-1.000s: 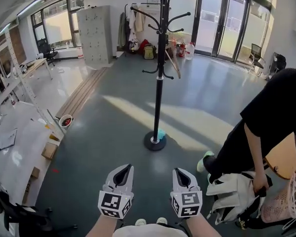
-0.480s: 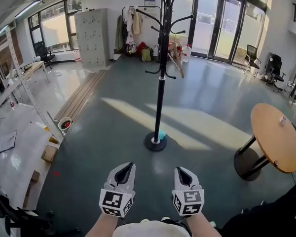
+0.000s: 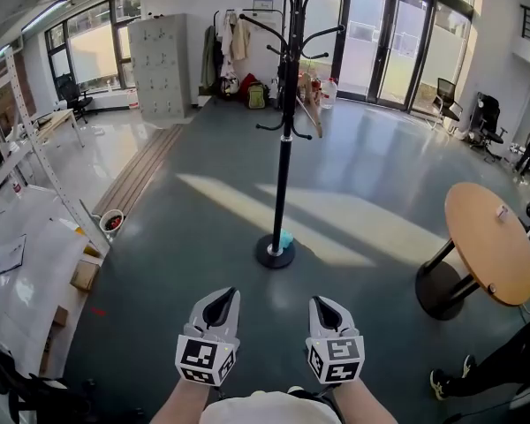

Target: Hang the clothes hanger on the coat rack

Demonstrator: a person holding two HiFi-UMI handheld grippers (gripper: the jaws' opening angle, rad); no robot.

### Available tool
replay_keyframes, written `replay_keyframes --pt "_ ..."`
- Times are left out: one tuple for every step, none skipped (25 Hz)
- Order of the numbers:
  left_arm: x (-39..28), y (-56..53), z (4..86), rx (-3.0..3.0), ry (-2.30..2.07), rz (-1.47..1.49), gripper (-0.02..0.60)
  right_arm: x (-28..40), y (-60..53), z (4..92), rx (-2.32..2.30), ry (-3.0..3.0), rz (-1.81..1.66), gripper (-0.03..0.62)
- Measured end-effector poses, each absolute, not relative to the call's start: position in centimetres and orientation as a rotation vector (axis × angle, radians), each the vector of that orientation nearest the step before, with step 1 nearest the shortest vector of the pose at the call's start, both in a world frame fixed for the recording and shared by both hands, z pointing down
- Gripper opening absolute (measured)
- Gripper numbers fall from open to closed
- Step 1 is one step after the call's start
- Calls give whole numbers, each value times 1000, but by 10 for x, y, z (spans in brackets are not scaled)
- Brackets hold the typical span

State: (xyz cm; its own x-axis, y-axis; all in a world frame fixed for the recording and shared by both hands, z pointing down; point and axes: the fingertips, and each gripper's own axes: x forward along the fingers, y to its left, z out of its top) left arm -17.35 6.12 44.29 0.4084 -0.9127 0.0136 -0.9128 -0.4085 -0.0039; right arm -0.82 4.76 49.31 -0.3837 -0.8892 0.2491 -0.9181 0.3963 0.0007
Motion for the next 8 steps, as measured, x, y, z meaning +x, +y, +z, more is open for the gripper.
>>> replay_keyframes --pt "-173 60 444 2633 -1704 24 0 -7 47 494 1606 -2441 206 26" --pt "-172 60 445 2633 -1702 25 0 -7 47 496 1606 -2439 208 26" --pt "-172 59 446 2634 -1700 27 0 -7 46 497 1605 -2437 210 26" --pt "-172 59 446 2635 -1698 27 0 -8 46 498 1605 -2435 210 26" --pt "-173 59 447 2636 -1696 27 0 -8 46 498 1604 -2434 210 26" --pt "-173 58 446 2637 -1696 26 0 -9 46 498 1604 -2433 209 26" --pt "-173 58 446 2637 -1696 25 0 -9 45 498 1603 -2432 208 26" --pt "-174 57 445 2638 -1695 24 0 -10 45 497 1602 -2431 207 26"
